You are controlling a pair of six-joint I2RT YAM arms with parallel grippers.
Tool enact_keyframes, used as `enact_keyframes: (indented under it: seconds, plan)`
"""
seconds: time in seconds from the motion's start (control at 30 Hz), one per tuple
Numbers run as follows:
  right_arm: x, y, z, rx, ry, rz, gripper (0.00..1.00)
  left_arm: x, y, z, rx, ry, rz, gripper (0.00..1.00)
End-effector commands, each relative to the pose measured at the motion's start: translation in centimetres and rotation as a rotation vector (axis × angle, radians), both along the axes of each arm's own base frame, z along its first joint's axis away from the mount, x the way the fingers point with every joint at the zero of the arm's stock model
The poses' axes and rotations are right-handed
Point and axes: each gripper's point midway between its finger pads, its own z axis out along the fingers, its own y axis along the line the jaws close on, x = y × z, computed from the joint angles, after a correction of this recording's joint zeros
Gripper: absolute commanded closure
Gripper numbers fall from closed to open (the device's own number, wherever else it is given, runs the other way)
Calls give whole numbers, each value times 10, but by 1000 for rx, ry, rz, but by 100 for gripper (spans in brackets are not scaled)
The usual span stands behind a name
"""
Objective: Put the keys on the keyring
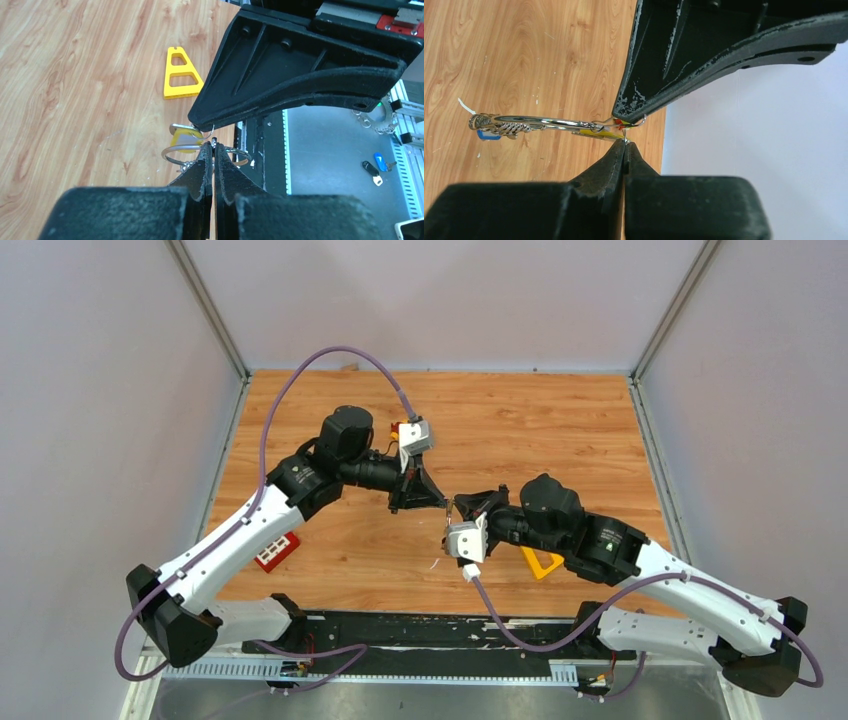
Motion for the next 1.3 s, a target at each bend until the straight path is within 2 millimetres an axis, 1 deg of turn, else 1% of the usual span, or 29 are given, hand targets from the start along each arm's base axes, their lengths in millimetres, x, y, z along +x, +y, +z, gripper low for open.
enact_keyframes:
  seconds: [0.0, 0.43, 0.73, 0.97, 1.27]
  plan:
    - [-3, 7, 9, 38, -6, 19, 100, 2, -5, 16, -50, -18, -5, 100]
    - [-5, 8, 9, 41, -4, 24, 100, 5, -6, 13, -43, -14, 10, 100]
    - [-5, 8, 12, 48, -7, 25, 100, 9, -7, 6, -24, 4, 26, 100]
    - [-6, 9, 10, 42, 0, 32, 100, 10, -8, 7, -25, 8, 27, 100]
    - [-8, 10, 12, 48, 1, 41, 100, 13, -9, 5, -18, 21, 40, 100]
